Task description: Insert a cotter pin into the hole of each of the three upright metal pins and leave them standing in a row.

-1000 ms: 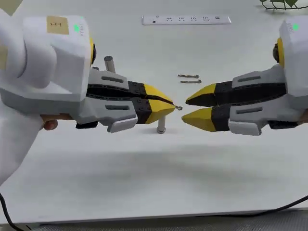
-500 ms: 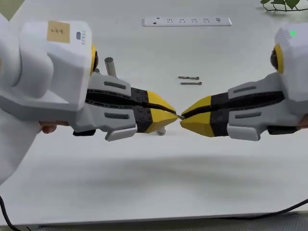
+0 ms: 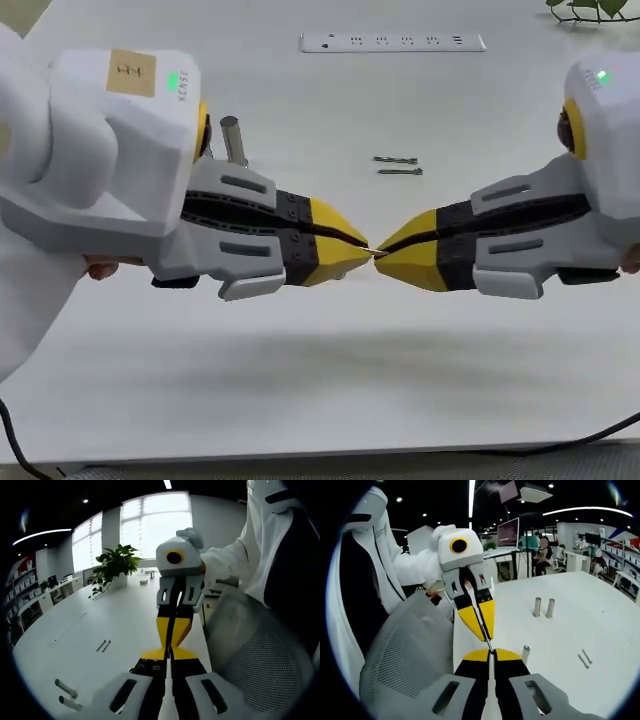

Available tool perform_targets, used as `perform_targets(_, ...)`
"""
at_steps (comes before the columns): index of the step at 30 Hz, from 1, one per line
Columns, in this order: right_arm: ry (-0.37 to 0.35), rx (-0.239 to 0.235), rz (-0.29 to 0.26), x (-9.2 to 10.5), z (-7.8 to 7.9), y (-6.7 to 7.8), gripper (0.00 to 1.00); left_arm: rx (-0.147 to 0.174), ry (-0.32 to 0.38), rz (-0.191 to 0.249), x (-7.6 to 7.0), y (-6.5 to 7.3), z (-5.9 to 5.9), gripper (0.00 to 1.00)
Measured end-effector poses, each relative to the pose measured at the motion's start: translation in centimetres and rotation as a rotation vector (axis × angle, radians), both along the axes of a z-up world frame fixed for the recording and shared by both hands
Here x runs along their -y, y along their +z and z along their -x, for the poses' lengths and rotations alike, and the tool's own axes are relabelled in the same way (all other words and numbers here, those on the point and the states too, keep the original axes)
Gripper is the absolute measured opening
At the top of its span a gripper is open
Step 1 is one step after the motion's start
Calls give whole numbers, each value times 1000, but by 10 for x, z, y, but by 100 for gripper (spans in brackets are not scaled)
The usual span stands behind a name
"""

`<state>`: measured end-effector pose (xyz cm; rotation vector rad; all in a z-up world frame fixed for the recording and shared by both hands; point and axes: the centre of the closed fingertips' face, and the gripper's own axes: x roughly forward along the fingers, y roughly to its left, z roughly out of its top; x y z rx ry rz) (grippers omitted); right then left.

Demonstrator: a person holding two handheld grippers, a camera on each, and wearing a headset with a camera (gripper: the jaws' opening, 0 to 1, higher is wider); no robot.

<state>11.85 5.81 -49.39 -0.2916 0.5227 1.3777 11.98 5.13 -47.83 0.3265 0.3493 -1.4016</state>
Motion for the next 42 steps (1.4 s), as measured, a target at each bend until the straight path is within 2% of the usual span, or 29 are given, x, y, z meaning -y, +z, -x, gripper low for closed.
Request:
perform_targets(5, 13, 12, 17, 0, 1, -2, 0, -15, -3, -27, -3, -9, 0, 0)
perform_targets(11, 28, 20, 31, 0, 2, -2, 0, -23, -6, -53, 1, -12, 3, 0)
perform_targets(12, 27, 20, 32, 0, 1, -2, 0, -24, -2, -58, 10, -11, 6, 0)
perform_targets(15, 16, 13, 33, 2, -1, -5, 0, -44, 13, -58, 24, -10, 9, 0)
perform_targets(18, 9, 13, 37, 4, -3, -6, 0, -54, 25, -71, 15, -16, 3, 0)
perform_targets(19, 6, 13, 37, 4, -4, -7, 0, -39, 32, -88, 12, -19, 0, 0)
perform_targets(20, -1, 13, 36, 5, -5, -7, 0, -39, 37, -90, 9, -20, -2, 1)
perform_targets(22, -19, 14, 40, 8, -10, -8, 0, -43, 45, -94, 4, -22, -4, 6)
perform_targets(26, -71, 22, 63, 16, -23, -16, 0, -19, 81, -111, -4, -27, -16, 16)
perform_targets(28, -86, 19, 68, 18, -27, -18, 0, -8, 102, -122, -8, -30, -23, 16)
perform_targets(31, -106, 25, 84, 19, -31, -24, 0, -10, 141, -113, -11, -33, -34, 16)
perform_targets(37, -139, 27, 110, 25, -41, -35, 0, -3, 191, -134, -20, -46, -55, 17)
perform_targets(42, -144, 25, 118, 25, -47, -43, 0, -25, 197, -156, -22, -57, -64, 16)
